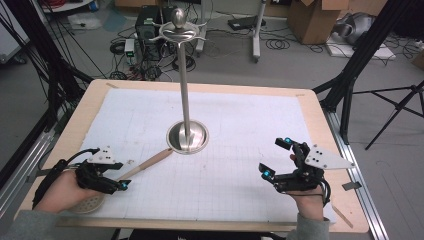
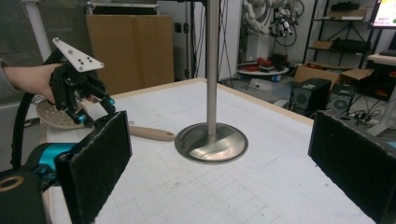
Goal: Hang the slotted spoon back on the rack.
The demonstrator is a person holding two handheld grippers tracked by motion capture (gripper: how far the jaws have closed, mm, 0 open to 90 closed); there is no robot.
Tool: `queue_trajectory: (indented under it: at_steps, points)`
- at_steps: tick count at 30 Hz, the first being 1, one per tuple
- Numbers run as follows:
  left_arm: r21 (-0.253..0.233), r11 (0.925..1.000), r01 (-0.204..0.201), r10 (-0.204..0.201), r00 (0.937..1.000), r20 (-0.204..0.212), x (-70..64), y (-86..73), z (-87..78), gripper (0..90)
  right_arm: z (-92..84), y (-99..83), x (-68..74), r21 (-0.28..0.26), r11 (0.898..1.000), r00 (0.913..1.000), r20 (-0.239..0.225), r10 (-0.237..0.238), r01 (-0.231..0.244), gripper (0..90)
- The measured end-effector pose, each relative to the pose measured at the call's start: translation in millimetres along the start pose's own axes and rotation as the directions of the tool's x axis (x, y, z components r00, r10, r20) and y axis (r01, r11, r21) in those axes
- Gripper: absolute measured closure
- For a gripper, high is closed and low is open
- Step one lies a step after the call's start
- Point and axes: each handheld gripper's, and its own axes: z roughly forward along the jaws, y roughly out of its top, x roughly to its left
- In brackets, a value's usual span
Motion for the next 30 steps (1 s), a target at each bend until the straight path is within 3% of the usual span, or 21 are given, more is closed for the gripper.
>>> queue_trajectory:
  at_steps: [5,12,21,30]
  points:
    - [0.029,0.9996,-0.001,0.001,1.0,-0.001,-0.4,-3.7,0.0,39.3,0.8,-0.1,0.0,0.003,1.0,1.0,0.001,0.0,0.0,4.8]
    - [0.059,0.9975,0.04,-0.039,0.9992,-0.013,1.2,-6.1,-1.3,46.1,2.0,-0.4,0.3,0.008,1.0,1.0,-0.002,-0.004,0.004,4.8]
    - [0.109,0.9927,0.053,-0.05,0.9984,-0.025,3.1,-8.6,5.9,52.2,2.4,-0.6,-0.1,0.01,1.0,1.0,-0.007,-0.006,0.006,4.8]
    - [0.104,0.9932,0.053,-0.05,0.9983,-0.031,4.9,-9.8,5.7,59.2,0.7,-0.4,0.0,0.007,1.0,1.0,-0.007,0.001,-0.001,4.7]
